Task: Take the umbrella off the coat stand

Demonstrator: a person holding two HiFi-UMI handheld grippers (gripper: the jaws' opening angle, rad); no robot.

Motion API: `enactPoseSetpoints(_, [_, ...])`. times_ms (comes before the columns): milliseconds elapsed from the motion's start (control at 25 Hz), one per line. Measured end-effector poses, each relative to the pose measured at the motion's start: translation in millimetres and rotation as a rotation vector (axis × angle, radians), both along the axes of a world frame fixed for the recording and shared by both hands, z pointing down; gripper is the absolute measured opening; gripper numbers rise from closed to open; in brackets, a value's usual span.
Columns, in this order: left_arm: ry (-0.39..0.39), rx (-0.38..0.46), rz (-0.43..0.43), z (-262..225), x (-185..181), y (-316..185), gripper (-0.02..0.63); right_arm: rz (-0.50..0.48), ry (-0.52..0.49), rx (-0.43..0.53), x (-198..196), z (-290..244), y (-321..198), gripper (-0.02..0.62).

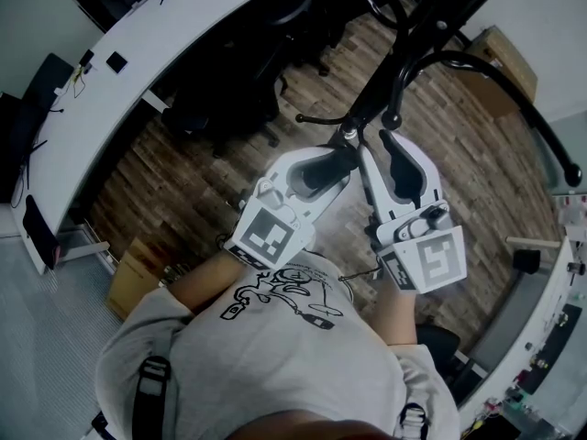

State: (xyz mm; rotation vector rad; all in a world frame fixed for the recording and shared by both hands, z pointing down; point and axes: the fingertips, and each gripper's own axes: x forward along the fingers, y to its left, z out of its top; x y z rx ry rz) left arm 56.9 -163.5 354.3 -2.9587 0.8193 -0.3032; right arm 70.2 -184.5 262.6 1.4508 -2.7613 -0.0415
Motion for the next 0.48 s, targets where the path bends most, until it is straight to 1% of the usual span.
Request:
enactPoseSetpoints(160, [0.005, -0.010, -0.004, 0.6, -1.7, -2.8, 0.155, -0.028, -0.025, -0.005, -1.9, -2.7, 3.3, 0.127])
enactPoseSetpoints(400, [-0.018, 0.008, 0.005, -0.4, -1.7, -5.8, 0.155, -0.048, -0.010, -0.015, -4.1, 3.5, 2.1, 0.127])
enactPoseSetpoints(480, [-0.006, 0.006, 0.004, -2.0, -1.8, -5.4, 0.155, -0.049, -0.007, -0.021, -3.9, 5.3, 1.9, 0.127])
